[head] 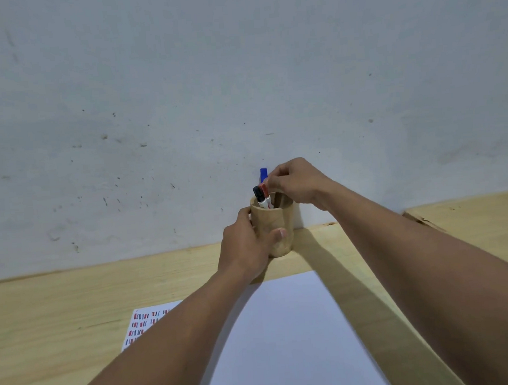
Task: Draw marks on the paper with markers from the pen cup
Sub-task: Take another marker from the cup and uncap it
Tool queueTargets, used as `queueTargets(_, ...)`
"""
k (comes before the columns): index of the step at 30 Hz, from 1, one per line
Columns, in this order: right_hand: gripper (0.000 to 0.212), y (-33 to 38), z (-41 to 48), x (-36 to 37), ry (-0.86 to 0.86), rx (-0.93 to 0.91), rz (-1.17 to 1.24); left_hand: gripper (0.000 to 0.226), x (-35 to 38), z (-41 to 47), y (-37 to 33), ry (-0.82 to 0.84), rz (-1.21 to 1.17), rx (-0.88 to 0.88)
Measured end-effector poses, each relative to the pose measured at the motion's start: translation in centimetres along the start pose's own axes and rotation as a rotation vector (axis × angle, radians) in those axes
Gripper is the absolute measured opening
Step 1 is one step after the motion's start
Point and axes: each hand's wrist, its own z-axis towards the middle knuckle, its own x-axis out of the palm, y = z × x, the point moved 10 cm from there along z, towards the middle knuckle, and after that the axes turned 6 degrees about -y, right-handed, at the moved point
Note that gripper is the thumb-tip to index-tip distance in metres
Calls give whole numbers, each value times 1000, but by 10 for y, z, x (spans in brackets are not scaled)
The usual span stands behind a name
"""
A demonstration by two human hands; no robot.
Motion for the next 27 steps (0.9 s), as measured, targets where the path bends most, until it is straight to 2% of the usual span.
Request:
queueTargets(3, 13, 13, -5, -21, -141, -96, 88, 66, 1, -3, -2, 1, 13, -20)
queueTargets(6, 18, 30, -12, -42, -264, -163, 66, 64, -2, -8, -8, -2, 38, -28)
queueTargets(11, 15, 62, -34, -74, -393, -235, 68, 81, -22, -15, -23, -39, 85, -54)
queueTargets(13, 11, 74, -43, -76, -386, -248, 69, 78, -38, -18, -33, -82, 108, -26)
queueTargets(15, 9, 81, -53, -72, -354, -238, 78, 60, -58, -22, -49, -168, 123, 50)
queueTargets(19, 10, 93, -77, -54, -274, -246, 68, 36, -97, -34, -79, -315, -7, 148)
queueTargets(22, 12, 99, -97, -39, -213, -268, 15, 31, -114, -37, -92, -302, -114, 129)
queueTargets(27, 11, 105, -124, -17, -94, -311, -109, 27, -124, -41, -101, -182, -278, 115)
